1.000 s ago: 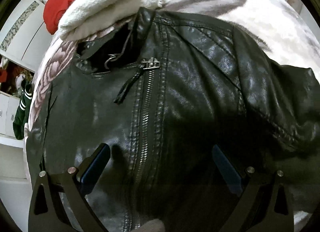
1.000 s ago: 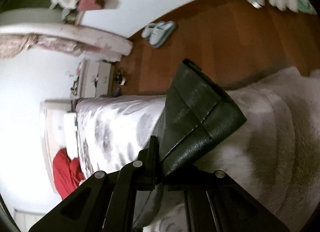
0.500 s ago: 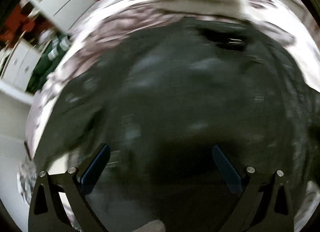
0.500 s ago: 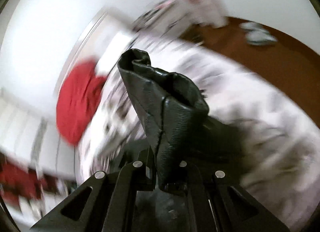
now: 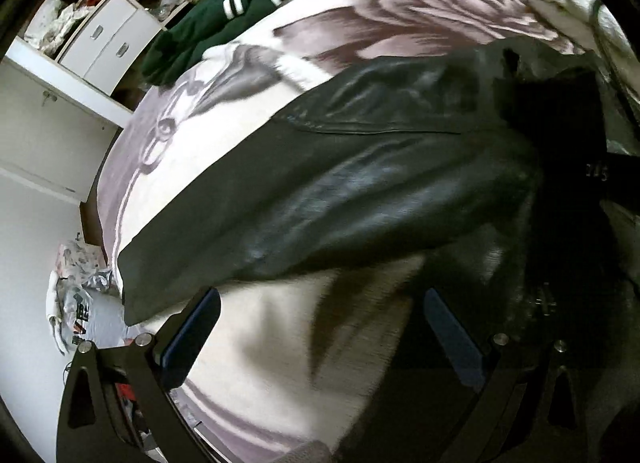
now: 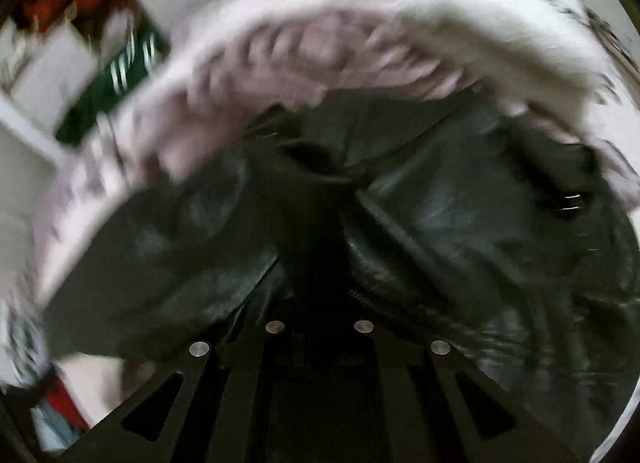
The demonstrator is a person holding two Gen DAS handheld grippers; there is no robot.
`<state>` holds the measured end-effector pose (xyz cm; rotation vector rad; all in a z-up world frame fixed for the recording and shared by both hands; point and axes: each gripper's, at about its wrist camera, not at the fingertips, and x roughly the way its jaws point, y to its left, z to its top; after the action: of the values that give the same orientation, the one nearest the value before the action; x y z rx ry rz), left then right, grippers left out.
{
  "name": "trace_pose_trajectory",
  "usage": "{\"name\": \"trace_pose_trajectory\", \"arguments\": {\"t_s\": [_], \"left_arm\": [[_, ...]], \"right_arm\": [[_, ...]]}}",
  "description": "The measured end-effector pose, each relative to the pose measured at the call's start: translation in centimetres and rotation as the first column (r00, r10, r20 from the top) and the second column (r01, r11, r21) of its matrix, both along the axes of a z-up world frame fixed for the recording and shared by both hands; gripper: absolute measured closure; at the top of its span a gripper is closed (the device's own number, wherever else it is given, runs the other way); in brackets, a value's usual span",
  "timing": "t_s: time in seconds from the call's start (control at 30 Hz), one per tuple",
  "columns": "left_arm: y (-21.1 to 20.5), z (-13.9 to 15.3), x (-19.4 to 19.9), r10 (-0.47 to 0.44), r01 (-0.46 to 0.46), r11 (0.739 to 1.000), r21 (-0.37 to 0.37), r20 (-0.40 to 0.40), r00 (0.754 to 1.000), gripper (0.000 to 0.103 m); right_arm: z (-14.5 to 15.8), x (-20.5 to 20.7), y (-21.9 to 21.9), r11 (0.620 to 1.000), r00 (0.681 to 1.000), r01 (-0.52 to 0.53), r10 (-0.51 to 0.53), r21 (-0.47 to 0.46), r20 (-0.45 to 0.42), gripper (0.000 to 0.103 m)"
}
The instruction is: Fold large clothes
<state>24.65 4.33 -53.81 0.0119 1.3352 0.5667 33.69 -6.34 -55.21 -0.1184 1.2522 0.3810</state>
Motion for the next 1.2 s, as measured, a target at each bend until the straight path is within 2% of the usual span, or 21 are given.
{"name": "trace_pose_trajectory", "arguments": {"t_s": [0.07,0.13,0.2,0.27,0.3,0.33,0.43,0.47,0.5,0.57,0.6,0.63,0.67,0.7,0.77,0.87,0.93,1.03,1.1,1.13,1.2], "left_arm": [[0.9,0.1,-0.2,0.009,-0.009,1.000,-0.021,0.006,1.000,0.000],[1.5,0.7,-0.7,0.024,-0.023,0.998,-0.050,0.014,1.000,0.000],[1.5,1.4,-1.0,0.032,-0.030,0.997,-0.077,0.026,0.999,0.000],[1.1,2.2,-0.6,0.026,-0.022,0.995,-0.102,0.041,0.999,0.000],[0.8,2.4,-0.3,0.020,-0.015,0.994,-0.107,0.046,0.999,0.000],[0.4,2.7,0.1,0.010,-0.004,0.994,-0.113,0.055,0.998,0.000],[-1.1,3.1,1.7,-0.042,0.051,0.992,-0.114,0.082,0.996,0.000],[-1.7,3.1,2.7,-0.059,0.070,0.990,-0.125,0.090,0.994,0.000],[-2.1,3.1,3.4,-0.066,0.079,0.987,-0.137,0.099,0.993,0.000],[-3.4,2.9,5.3,-0.091,0.113,0.982,-0.150,0.142,0.986,0.000],[-4.3,2.4,6.4,-0.117,0.138,0.980,-0.146,0.143,0.983,0.000],[-5.0,1.9,7.3,-0.141,0.161,0.976,-0.144,0.136,0.981,0.000],[-5.8,1.1,8.4,-0.166,0.182,0.974,-0.133,0.128,0.978,0.000],[-6.1,0.5,9.0,-0.180,0.193,0.974,-0.118,0.115,0.977,0.000],[-6.5,-1.6,10.3,-0.200,0.206,0.974,-0.096,0.062,0.978,0.000],[-6.2,-2.7,10.6,-0.213,0.216,0.971,-0.105,0.040,0.976,0.000],[-6.0,-2.7,10.4,-0.229,0.233,0.967,-0.100,0.053,0.972,0.000],[-5.7,-2.6,10.3,-0.218,0.222,0.969,-0.104,0.053,0.975,0.000],[-5.2,-2.7,10.5,-0.199,0.204,0.971,-0.126,0.050,0.979,0.000],[-5.2,-2.7,10.5,-0.192,0.197,0.972,-0.132,0.051,0.980,0.000],[-5.0,-2.9,10.3,-0.185,0.191,0.972,-0.135,0.057,0.981,0.000]], "right_arm": [[-1.0,0.1,-0.1,1.000,0.999,0.023,-0.023,-0.002,-0.049,0.087],[0.3,0.2,-2.2,0.988,0.990,0.072,-0.055,0.134,-0.130,0.055],[2.1,-0.6,-6.3,0.931,0.964,0.179,-0.101,0.317,-0.246,0.047],[4.5,-2.7,-12.0,0.861,0.937,0.308,-0.199,0.406,-0.288,0.047],[5.2,-3.8,-14.6,0.837,0.921,0.362,-0.252,0.410,-0.298,0.047],[5.9,-5.4,-18.2,0.819,0.889,0.440,-0.337,0.369,-0.311,0.047],[5.3,-8.9,-25.7,0.781,0.755,0.615,-0.547,0.103,-0.360,0.048],[4.5,-10.1,-28.6,0.750,0.709,0.658,-0.589,0.063,-0.389,0.050],[4.0,-10.7,-30.4,0.725,0.682,0.687,-0.613,0.060,-0.399,0.056],[2.9,-11.1,-32.7,0.703,0.669,0.707,-0.630,0.076,-0.395,0.067],[2.2,-10.9,-33.8,0.701,0.674,0.708,-0.636,0.083,-0.375,0.080],[1.7,-11.0,-34.9,0.699,0.670,0.714,-0.664,0.046,-0.332,0.082],[1.2,-10.7,-36.2,0.681,0.651,0.732,-0.701,-0.002,-0.290,0.083],[0.6,-10.7,-37.7,0.653,0.624,0.757,-0.728,-0.010,-0.284,0.089],[-1.0,-11.0,-39.4,0.618,0.580,0.786,-0.746,-0.017,-0.329,0.092],[1.3,-11.7,-40.4,0.633,0.585,0.774,-0.731,-0.029,-0.351,0.091],[5.1,-12.7,-41.0,0.627,0.592,0.779,-0.742,-0.012,-0.316,0.089],[10.2,-13.3,-42.1,0.591,0.605,0.795,-0.762,0.134,-0.232,0.089],[10.5,-11.1,-41.5,0.607,0.650,0.758,-0.731,0.238,-0.206,0.089],[9.7,-9.6,-41.1,0.613,0.659,0.750,-0.726,0.248,-0.196,0.090],[6.6,-6.2,-41.1,0.591,0.655,0.754,-0.708,0.288,-0.262,0.096]]}}
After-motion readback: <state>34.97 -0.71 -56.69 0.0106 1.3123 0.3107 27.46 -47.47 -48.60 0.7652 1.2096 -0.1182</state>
